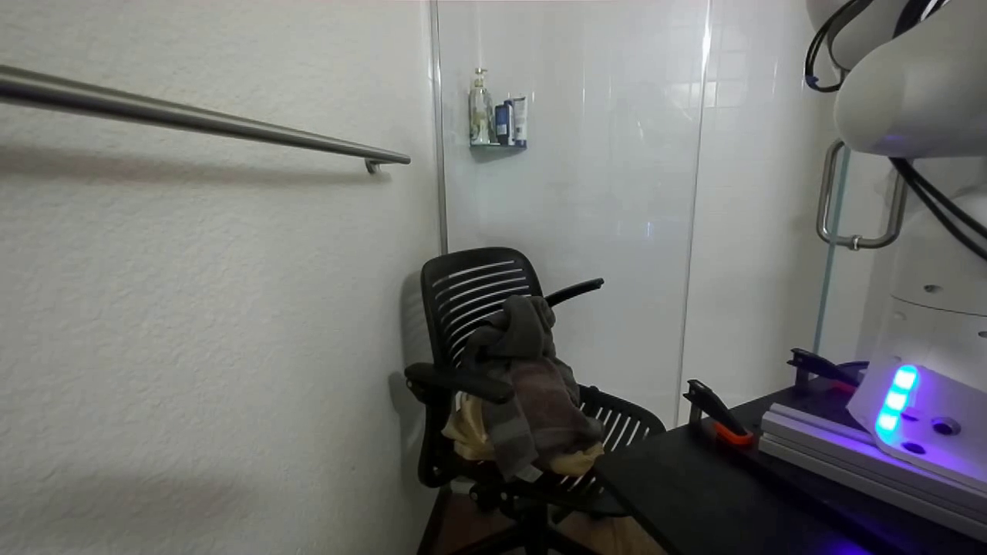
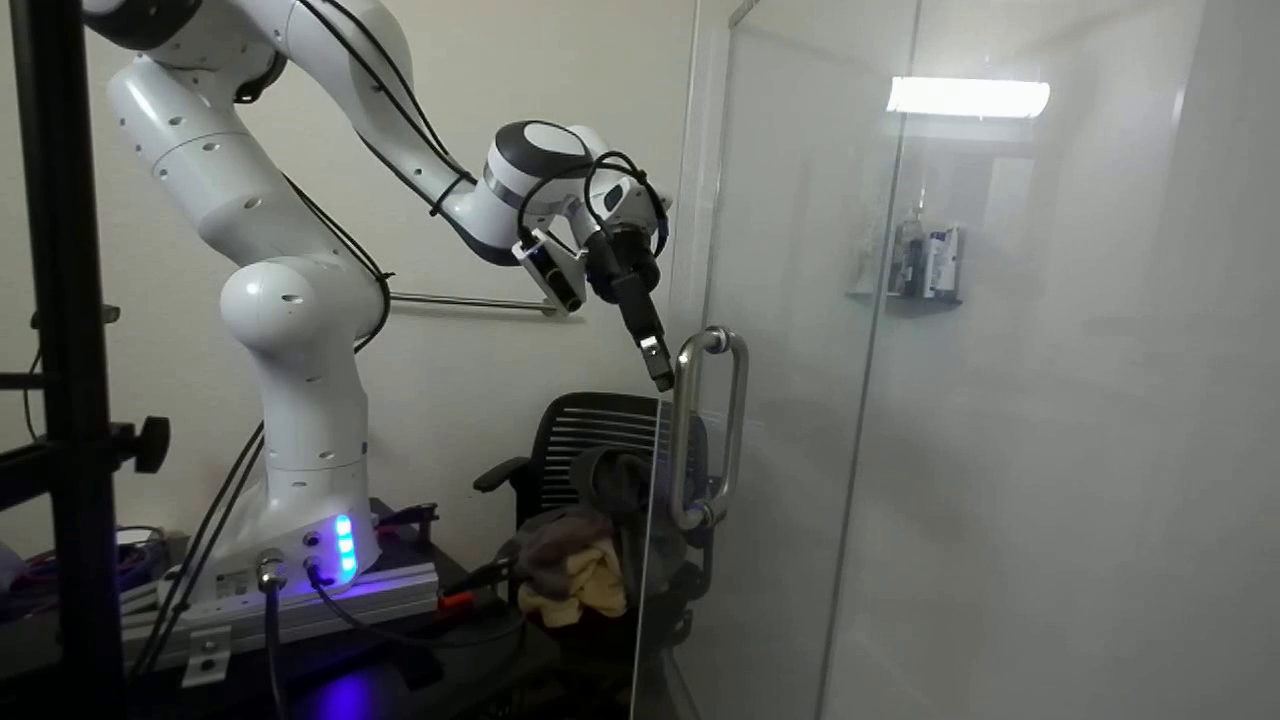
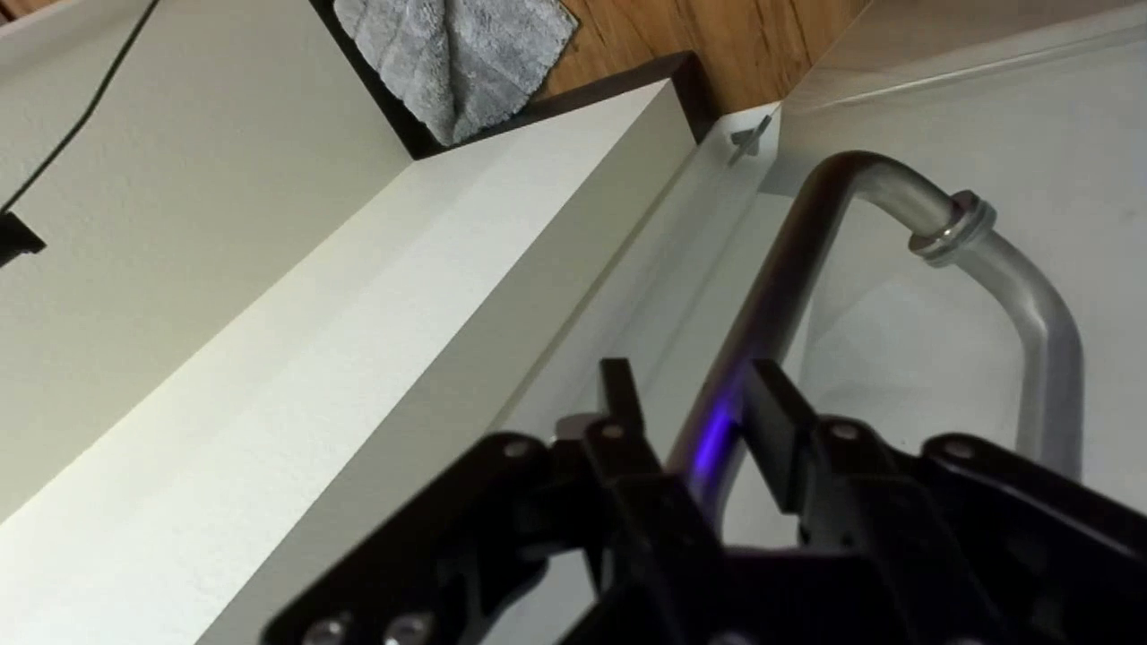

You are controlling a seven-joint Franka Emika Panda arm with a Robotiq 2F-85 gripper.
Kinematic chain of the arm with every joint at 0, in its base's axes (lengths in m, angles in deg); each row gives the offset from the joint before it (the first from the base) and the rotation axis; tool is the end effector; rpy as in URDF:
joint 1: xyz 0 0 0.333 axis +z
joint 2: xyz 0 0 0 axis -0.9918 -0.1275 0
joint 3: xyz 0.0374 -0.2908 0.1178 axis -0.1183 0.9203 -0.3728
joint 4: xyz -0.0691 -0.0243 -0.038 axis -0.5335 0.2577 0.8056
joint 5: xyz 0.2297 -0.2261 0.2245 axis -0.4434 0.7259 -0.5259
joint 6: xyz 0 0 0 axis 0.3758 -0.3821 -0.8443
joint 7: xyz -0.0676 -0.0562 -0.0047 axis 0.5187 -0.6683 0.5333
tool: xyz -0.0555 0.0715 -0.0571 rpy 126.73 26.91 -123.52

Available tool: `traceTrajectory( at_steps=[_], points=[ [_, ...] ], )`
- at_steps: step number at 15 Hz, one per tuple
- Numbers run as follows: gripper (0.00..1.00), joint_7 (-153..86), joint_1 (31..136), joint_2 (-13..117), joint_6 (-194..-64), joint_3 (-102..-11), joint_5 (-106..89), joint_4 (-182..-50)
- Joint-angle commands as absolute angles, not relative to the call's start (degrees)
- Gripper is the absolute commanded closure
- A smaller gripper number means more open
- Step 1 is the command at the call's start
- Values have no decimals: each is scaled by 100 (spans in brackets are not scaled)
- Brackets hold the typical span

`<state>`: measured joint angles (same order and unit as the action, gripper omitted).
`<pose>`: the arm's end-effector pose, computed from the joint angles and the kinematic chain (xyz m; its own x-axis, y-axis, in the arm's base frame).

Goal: Open the shower door

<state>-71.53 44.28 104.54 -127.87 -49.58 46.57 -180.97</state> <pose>0.2301 -0.2838 0.4256 0.6271 -0.6390 0.4454 -0.7677 -0.4102 0.4924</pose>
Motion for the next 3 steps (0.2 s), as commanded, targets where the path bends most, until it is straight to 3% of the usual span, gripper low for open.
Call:
traceTrajectory(
  at_steps=[1,3],
  points=[
    [57,-7190,4579,10474,-12663,-4795,4742,-18087],
    [52,-7194,4574,10474,-12655,-4771,4754,-18094]
  ],
)
